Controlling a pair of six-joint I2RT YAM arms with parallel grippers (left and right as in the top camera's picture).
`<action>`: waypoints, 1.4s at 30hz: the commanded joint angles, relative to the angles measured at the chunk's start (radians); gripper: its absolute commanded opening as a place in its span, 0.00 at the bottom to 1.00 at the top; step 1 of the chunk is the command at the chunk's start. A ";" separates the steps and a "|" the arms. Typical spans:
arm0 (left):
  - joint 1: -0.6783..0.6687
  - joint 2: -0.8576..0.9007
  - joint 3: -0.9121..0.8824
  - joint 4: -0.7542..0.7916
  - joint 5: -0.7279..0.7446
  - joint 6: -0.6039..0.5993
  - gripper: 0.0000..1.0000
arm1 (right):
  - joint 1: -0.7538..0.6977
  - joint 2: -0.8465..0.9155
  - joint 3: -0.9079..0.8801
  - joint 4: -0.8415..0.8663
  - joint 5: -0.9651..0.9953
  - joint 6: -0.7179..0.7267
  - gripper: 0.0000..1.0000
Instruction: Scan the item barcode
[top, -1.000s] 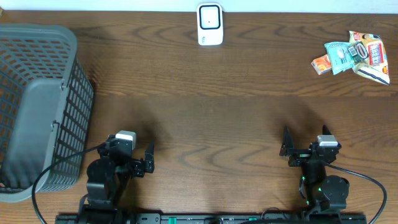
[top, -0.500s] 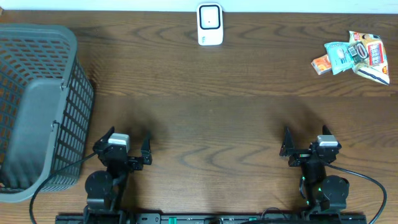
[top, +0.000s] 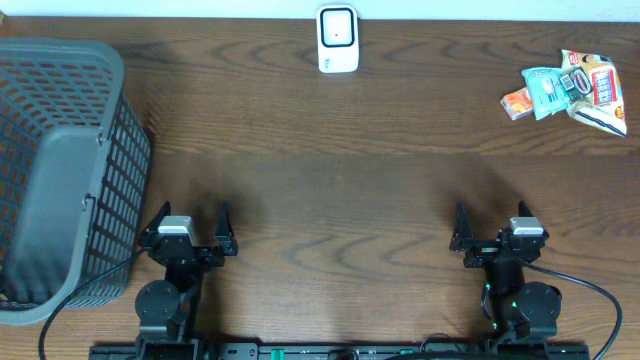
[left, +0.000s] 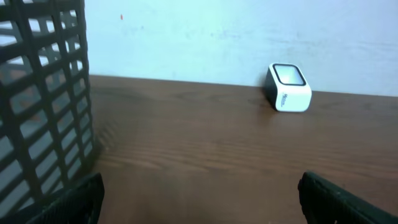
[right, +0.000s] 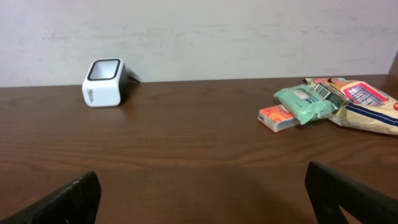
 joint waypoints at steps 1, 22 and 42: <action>0.005 -0.010 -0.012 0.003 -0.012 0.023 0.98 | -0.004 -0.005 -0.003 -0.004 0.008 0.007 0.99; 0.005 -0.010 -0.012 -0.070 -0.009 0.056 0.97 | -0.004 -0.005 -0.003 -0.004 0.009 0.007 0.99; 0.005 -0.010 -0.012 -0.069 -0.012 0.061 0.97 | -0.004 -0.005 -0.003 -0.004 0.008 0.007 0.99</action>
